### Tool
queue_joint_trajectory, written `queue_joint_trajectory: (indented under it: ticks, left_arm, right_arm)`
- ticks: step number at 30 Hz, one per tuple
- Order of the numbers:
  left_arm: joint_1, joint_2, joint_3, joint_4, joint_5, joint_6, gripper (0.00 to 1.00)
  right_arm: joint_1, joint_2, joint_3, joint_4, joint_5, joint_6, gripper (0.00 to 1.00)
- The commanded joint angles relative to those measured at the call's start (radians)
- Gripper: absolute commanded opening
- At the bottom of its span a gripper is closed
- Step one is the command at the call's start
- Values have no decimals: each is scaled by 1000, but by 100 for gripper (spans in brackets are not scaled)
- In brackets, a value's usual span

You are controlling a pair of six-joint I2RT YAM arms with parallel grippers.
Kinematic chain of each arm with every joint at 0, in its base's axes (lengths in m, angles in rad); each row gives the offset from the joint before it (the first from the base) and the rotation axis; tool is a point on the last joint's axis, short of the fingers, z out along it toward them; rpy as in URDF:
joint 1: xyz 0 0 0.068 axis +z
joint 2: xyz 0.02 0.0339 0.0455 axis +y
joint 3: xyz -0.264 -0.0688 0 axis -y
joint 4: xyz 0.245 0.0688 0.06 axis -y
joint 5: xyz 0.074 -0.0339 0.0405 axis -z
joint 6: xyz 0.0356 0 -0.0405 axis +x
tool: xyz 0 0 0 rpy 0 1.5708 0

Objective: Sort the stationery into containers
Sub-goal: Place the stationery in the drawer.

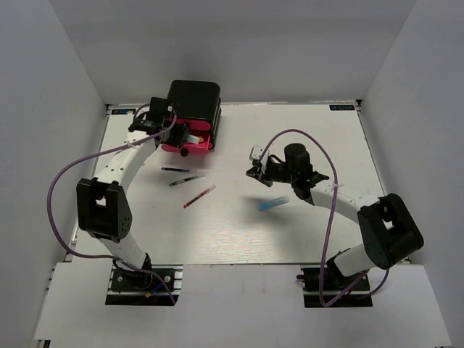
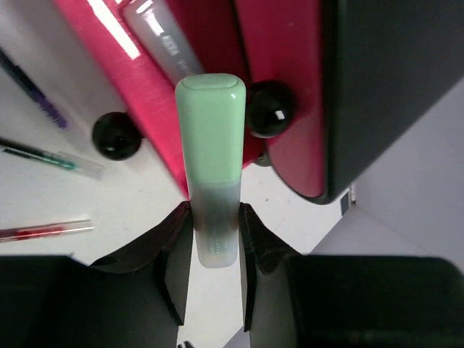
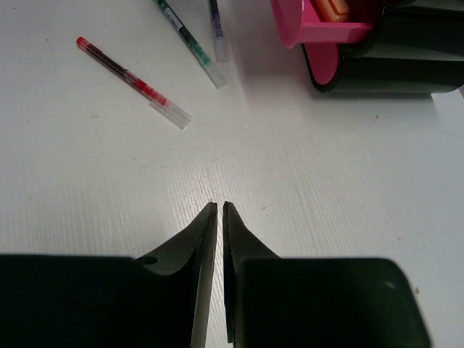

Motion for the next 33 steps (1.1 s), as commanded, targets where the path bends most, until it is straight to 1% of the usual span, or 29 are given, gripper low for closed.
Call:
queue_joint_trajectory:
  ticks: [1,6,16,17,18,19,20,23,24,28,29,33]
  left_arm:
    - [3,12,69,25,-27,-16,5]
    - [3,48,90,35,-45,-35,10]
    - [3,108,132,35,-54,-44,14]
    - [3,118,132,25,-54,-44,18]
    - [3,118,144,25,-54,-44,18]
    - [3,118,156,16,-54,-44,20]
    - [3,128,156,7,-63,-44,24]
    - [3,128,165,7,-63,-44,30]
    - [3,128,165,7,-63,-44,34]
    - [3,128,165,7,-63,-44,39]
    - [3,128,165,7,-63,-44,39]
    - [3,128,165,7,-63,-44,45]
  right_arm:
    - [-4,-35,-10,37,-14,7,14]
    - [-7,-40,-15,35,-15,8,14]
    - [-8,-42,-16,41,-12,10,14]
    - [-8,-39,-16,40,-12,10,14]
    - [-5,-38,-16,38,-11,8,14]
    - [-8,-40,-18,38,-11,10,14]
    - [-8,-38,-18,38,-9,11,14]
    - [-8,-40,-16,37,-11,10,14]
    - [-10,-40,-18,37,-12,10,14]
    - [-8,-37,-18,40,-12,8,14]
    - [-12,-40,-16,38,-11,8,14]
    - [-8,-38,-16,38,-12,7,14]
